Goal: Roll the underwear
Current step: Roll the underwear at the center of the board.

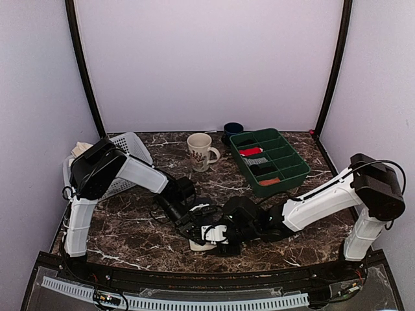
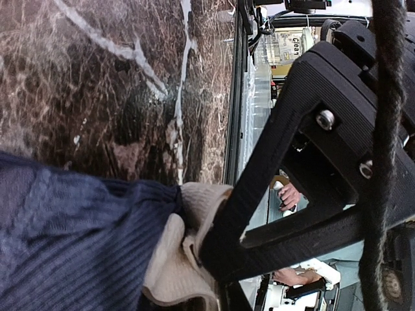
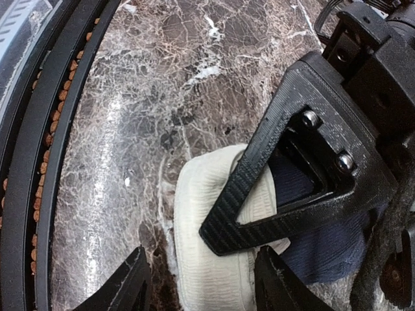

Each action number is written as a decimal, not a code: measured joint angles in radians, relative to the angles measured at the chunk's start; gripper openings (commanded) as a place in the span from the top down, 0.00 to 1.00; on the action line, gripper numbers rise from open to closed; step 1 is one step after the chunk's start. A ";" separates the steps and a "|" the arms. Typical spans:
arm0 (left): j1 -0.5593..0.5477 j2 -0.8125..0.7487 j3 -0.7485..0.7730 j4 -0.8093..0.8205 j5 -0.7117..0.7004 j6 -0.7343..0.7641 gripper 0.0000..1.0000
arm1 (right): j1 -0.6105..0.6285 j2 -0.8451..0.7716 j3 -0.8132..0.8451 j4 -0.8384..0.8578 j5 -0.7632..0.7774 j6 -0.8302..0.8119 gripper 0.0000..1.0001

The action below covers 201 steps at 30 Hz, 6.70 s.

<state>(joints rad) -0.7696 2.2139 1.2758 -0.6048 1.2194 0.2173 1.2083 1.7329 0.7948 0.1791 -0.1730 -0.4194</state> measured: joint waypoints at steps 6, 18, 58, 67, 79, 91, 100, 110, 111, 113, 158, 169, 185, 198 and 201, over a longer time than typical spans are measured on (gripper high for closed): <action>0.000 0.003 0.005 -0.008 0.000 0.000 1.00 | 0.001 0.033 0.031 -0.017 0.028 -0.040 0.43; 0.006 0.006 0.013 -0.032 -0.006 0.016 0.91 | 0.001 0.065 0.061 -0.055 0.052 -0.056 0.93; -0.333 -0.965 -0.664 0.583 -0.992 -0.040 0.55 | -0.263 0.330 0.296 -0.296 -0.842 0.396 1.00; -0.420 -0.732 -0.600 0.674 -1.130 0.132 0.58 | -0.266 0.358 0.309 -0.304 -0.898 0.407 1.00; -0.425 -0.616 -0.568 0.713 -1.098 0.231 0.85 | -0.269 0.362 0.309 -0.316 -0.908 0.407 1.00; -0.312 -0.571 -0.520 0.694 -0.866 0.110 1.00 | -0.270 0.180 0.161 -0.224 -0.705 0.418 0.66; -0.152 -0.408 -0.400 0.568 -0.464 0.012 1.00 | -0.264 -0.095 -0.084 -0.088 -0.423 0.389 0.52; -0.067 -0.257 -0.298 0.435 -0.187 -0.002 1.00 | -0.040 -0.235 -0.164 0.014 -0.159 0.236 0.51; -0.065 -0.250 -0.293 0.429 -0.177 -0.002 1.00 | -0.032 -0.230 -0.162 0.019 -0.144 0.224 0.51; -0.063 -0.237 -0.286 0.413 -0.156 -0.001 1.00 | -0.016 -0.201 -0.144 0.029 -0.117 0.191 0.51; 0.015 -1.315 -0.528 0.389 -1.152 -0.224 0.01 | -0.229 0.145 0.070 -0.009 -0.627 0.400 1.00; -0.242 -1.181 -0.702 0.479 -1.131 -0.091 0.03 | -0.290 0.267 0.156 -0.039 -0.802 0.468 1.00; -0.432 -0.684 -0.590 0.734 -1.130 0.209 0.41 | -0.325 0.349 0.217 -0.081 -0.895 0.509 1.00; -0.393 -0.584 -0.526 0.726 -1.105 0.105 0.96 | -0.328 0.343 0.220 -0.109 -0.878 0.495 0.89; -0.352 -0.584 -0.526 0.723 -1.024 0.048 1.00 | -0.326 0.323 0.209 -0.108 -0.846 0.484 0.75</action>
<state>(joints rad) -1.1217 1.6295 0.7502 0.1181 0.1955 0.2649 0.8825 2.0563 1.0039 0.0708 -1.0187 0.0650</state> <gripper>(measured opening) 0.127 0.139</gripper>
